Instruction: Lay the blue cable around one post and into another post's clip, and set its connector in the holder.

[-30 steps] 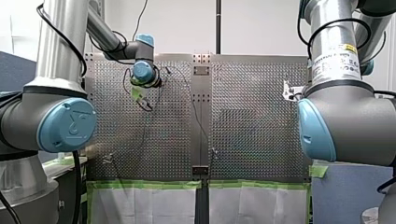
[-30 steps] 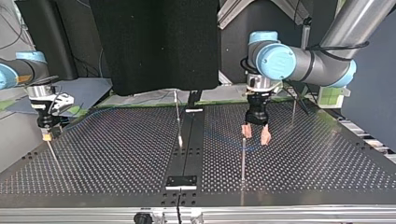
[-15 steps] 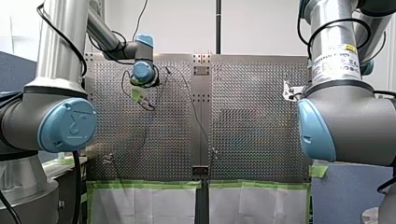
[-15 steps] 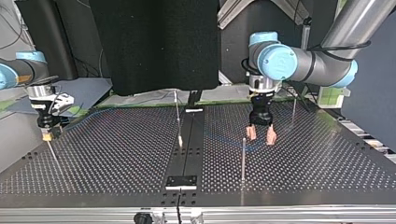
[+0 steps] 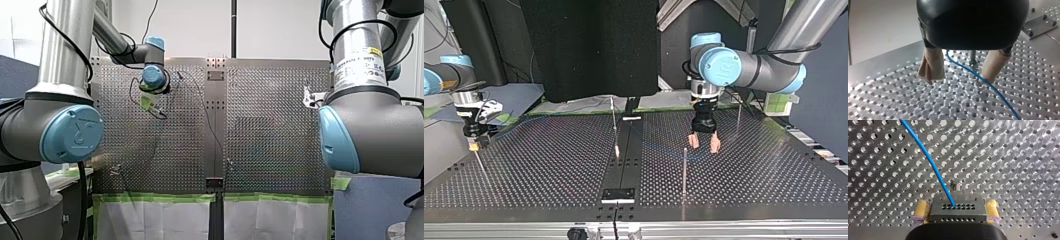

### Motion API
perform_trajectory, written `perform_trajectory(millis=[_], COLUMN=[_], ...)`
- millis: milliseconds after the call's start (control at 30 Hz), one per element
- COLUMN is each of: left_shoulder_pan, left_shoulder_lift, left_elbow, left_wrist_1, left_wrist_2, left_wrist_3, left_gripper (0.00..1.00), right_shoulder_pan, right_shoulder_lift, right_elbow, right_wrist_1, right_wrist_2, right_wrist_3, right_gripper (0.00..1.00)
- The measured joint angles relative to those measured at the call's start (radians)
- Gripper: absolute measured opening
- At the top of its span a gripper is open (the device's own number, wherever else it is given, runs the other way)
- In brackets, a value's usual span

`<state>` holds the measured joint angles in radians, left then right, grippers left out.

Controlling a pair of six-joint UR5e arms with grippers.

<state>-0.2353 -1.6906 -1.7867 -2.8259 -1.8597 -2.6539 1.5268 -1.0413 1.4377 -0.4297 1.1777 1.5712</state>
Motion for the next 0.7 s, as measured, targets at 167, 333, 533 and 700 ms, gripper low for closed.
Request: perform_trajectory(millis=[167, 333, 533, 700], left_shoulder_pan=[0.001, 0.000, -0.008, -0.010], left_shoulder_lift=[0.000, 0.000, 0.003, 0.020], left_elbow=[0.000, 0.000, 0.000, 0.000], left_wrist_1=[-0.007, -0.015, -0.016, -0.013], left_wrist_2=[-0.032, -0.040, -0.007, 0.035], left_wrist_3=[-0.043, -0.084, -0.132, -0.176], left_gripper=[1.00, 1.00, 1.00, 1.00], right_shoulder_pan=[0.000, 0.000, 0.000, 0.000], right_shoulder_lift=[0.000, 0.000, 0.000, 0.000], right_elbow=[0.000, 0.000, -0.001, -0.001], right_wrist_1=[0.000, 0.000, 0.001, 0.001], right_wrist_2=[0.000, 0.000, 0.000, 0.000], right_wrist_3=[0.000, 0.001, 0.000, 0.000], right_gripper=[0.92, 0.92, 0.92, 0.92])
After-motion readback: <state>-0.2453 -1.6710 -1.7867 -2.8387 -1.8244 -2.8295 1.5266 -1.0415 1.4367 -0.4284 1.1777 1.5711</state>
